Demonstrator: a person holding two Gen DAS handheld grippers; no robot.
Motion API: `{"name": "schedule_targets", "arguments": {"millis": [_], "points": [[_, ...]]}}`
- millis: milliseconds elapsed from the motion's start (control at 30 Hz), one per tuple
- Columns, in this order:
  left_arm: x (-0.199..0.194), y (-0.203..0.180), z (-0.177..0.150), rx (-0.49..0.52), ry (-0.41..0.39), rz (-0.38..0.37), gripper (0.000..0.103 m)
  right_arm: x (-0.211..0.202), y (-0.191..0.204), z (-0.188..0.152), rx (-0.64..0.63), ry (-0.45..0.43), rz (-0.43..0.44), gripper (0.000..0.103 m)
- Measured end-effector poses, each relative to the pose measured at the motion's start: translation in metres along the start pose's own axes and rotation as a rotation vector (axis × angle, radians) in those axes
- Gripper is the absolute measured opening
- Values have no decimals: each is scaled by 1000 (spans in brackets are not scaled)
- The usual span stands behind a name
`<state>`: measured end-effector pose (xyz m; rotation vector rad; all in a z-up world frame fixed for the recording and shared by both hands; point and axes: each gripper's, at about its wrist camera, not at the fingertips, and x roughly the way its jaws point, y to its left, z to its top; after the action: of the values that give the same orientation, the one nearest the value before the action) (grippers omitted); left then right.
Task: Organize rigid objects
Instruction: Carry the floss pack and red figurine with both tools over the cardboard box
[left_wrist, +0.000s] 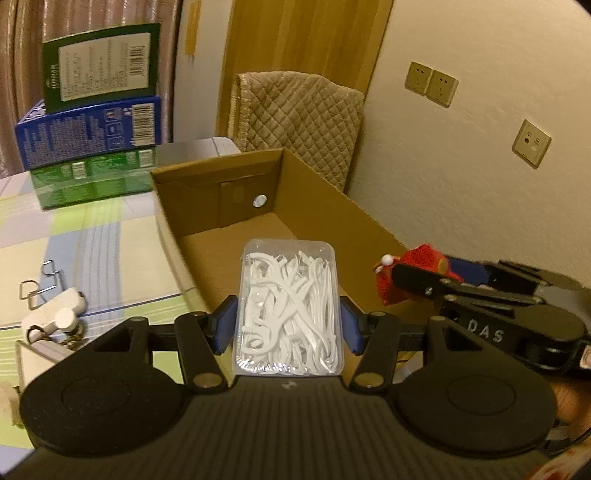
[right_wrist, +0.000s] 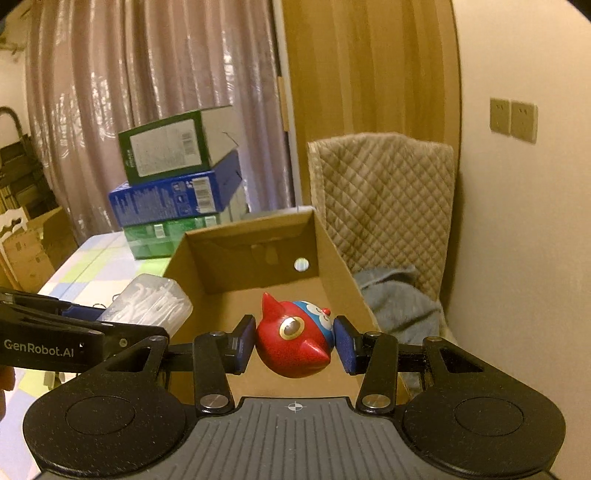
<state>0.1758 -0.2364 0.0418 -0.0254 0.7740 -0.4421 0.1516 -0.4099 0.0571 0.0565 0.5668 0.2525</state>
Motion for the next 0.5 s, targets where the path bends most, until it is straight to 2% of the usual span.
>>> {"name": "schedule_targets", "arguments": {"millis": [233,300,500], "points": [[14,-5,-1,2,10,5,52,4,-11,-8,29,14,3,43],[14,-4,-1,0,5,10,59,4,-13,-9,37,13,2,43],[4,7,-1,-20,-15,34,60,4,-11,-11,46,18,13,43]]}}
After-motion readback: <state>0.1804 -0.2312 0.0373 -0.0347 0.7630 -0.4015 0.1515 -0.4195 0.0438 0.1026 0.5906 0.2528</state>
